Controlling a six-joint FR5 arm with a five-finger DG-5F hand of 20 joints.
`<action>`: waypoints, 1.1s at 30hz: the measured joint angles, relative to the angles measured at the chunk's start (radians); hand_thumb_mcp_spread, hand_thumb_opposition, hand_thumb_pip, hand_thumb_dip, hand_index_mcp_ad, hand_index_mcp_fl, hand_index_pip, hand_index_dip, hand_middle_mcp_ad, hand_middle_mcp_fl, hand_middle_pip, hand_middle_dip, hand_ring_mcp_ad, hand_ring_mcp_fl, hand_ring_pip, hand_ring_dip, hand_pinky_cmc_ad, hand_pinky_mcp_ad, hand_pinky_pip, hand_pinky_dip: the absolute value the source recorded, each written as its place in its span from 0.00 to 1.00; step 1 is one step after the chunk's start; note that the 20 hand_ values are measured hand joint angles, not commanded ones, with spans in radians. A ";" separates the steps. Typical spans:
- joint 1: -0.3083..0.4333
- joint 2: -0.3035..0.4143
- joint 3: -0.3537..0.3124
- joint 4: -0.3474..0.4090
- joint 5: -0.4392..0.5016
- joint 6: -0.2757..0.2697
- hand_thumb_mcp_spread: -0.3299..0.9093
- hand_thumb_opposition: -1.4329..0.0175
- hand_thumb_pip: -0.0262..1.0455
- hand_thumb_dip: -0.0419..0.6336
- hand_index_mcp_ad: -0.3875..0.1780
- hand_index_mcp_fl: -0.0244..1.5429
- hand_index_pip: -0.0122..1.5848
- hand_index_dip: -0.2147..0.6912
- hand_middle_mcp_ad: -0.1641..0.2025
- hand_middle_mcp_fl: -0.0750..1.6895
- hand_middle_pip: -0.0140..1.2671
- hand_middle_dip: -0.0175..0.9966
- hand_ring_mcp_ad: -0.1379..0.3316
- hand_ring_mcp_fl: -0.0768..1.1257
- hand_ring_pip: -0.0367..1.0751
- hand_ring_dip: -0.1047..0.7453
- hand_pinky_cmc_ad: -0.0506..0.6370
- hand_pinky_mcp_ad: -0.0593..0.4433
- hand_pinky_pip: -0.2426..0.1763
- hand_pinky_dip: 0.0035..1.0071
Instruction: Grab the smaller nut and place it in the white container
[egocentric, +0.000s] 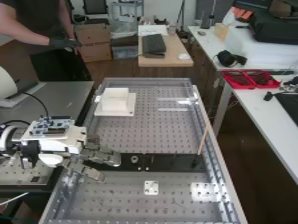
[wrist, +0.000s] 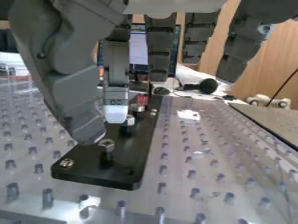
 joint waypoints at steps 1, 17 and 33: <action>-0.001 0.000 0.000 0.000 -0.001 0.000 0.61 0.41 0.63 0.37 0.35 0.12 0.95 0.29 0.61 0.16 0.11 0.22 0.56 0.07 0.12 0.22 0.62 0.74 0.59 0.27; -0.015 -0.020 -0.009 0.049 -0.014 -0.011 0.61 0.42 0.68 0.36 0.35 0.08 0.97 0.30 0.61 0.17 0.11 0.24 0.56 0.07 0.12 0.22 0.63 0.74 0.59 0.27; -0.019 -0.015 -0.006 0.045 -0.017 -0.001 0.61 0.42 0.68 0.36 0.36 0.04 0.98 0.30 0.61 0.17 0.11 0.23 0.57 0.07 0.12 0.22 0.60 0.72 0.59 0.27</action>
